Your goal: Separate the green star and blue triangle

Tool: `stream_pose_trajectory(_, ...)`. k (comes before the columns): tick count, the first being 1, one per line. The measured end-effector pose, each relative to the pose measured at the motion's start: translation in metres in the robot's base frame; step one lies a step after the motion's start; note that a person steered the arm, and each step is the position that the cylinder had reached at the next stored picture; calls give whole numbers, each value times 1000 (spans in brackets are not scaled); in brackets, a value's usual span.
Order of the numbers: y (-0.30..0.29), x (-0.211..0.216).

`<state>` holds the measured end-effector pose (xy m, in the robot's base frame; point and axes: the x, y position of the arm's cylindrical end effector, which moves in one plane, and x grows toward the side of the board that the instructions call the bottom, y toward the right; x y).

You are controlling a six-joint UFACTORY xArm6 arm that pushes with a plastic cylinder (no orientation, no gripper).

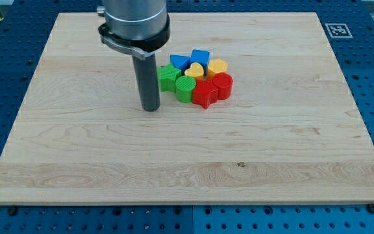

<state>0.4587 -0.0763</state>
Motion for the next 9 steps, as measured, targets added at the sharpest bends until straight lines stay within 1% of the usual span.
stream_pose_trajectory(1, -31, -10)
stream_pose_trajectory(3, -39, -14)
stream_pose_trajectory(4, -50, -33)
stream_pose_trajectory(5, -50, -61)
stream_pose_trajectory(9, -49, -82)
